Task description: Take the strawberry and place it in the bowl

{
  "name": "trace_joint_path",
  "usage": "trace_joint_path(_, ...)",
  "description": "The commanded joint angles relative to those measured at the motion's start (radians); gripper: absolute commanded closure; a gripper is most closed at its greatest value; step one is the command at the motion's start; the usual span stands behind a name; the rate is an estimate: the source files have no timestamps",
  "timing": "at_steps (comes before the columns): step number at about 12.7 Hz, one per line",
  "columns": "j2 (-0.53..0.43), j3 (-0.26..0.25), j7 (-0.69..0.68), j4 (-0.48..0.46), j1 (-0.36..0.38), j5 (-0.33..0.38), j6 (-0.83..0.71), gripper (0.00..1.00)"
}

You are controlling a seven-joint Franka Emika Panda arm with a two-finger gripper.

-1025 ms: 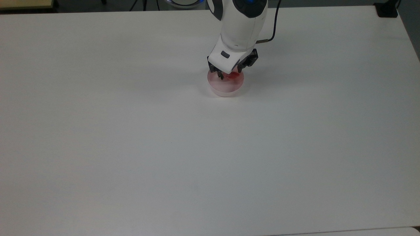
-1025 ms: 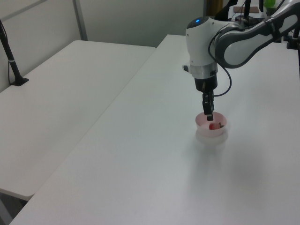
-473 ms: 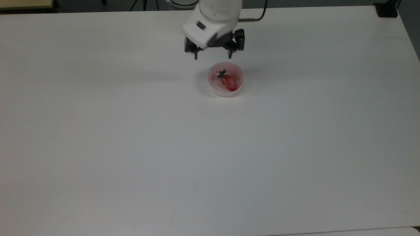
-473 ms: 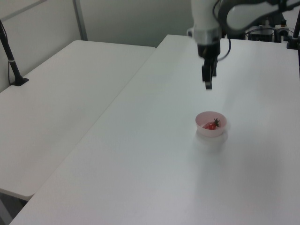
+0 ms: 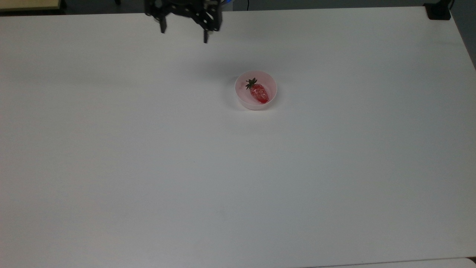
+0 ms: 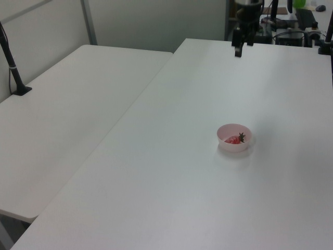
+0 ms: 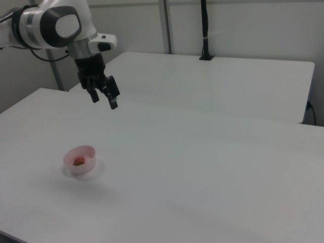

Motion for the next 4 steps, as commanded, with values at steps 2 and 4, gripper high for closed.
trace_joint_path(2, -0.05, -0.125, -0.141, 0.026, 0.047, 0.013, 0.0, 0.0)
trace_joint_path(4, -0.047, -0.128, -0.171, 0.031, 0.047, 0.014, 0.009, 0.0)
